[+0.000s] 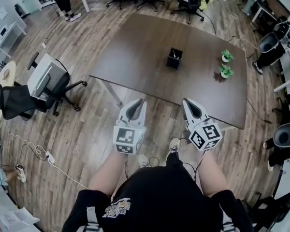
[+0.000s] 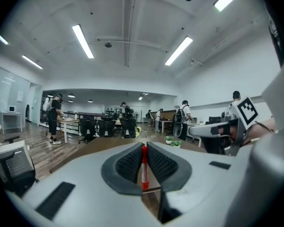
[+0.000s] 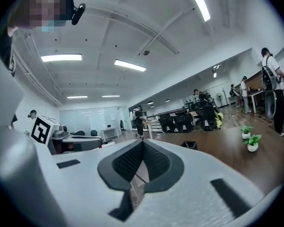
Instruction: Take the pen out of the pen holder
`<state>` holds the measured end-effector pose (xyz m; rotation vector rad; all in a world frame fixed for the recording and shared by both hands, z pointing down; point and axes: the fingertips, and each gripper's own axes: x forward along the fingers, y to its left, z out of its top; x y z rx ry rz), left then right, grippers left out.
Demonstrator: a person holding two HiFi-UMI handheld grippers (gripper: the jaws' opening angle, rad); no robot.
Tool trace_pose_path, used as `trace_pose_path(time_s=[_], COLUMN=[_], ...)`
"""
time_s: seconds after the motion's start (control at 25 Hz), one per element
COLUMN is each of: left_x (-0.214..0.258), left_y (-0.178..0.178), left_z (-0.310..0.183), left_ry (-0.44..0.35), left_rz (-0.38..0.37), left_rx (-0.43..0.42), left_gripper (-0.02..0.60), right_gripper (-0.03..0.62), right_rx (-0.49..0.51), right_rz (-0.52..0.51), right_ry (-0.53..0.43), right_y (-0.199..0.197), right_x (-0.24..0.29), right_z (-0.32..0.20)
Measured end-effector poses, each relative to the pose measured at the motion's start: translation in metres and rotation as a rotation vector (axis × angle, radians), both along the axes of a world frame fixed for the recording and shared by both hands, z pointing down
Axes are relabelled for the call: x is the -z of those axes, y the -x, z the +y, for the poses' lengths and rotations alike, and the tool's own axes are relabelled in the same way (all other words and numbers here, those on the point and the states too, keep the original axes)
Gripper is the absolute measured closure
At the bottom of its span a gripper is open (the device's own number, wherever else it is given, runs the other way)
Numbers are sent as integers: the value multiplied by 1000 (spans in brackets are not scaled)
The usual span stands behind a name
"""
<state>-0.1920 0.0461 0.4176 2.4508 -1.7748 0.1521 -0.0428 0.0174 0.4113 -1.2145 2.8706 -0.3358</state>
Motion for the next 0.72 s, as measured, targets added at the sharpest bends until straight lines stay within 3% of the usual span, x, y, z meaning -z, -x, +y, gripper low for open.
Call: trace_pose_path(time_s=[0.2, 0.36, 0.72], left_x=[-4, 6, 21], left_y=[-44, -83, -160], left_z=[12, 20, 40], left_ry=[17, 10, -17], left_rz=[14, 7, 0], left_rx=[-119, -163, -71], left_gripper=[552, 552, 553], right_gripper=[589, 589, 589], right_rx=[-116, -157, -67], right_rz=[19, 14, -3], right_ry=[13, 10, -22], right_y=[-46, -83, -158], right_x=[-3, 3, 17], right_z=[28, 39, 50])
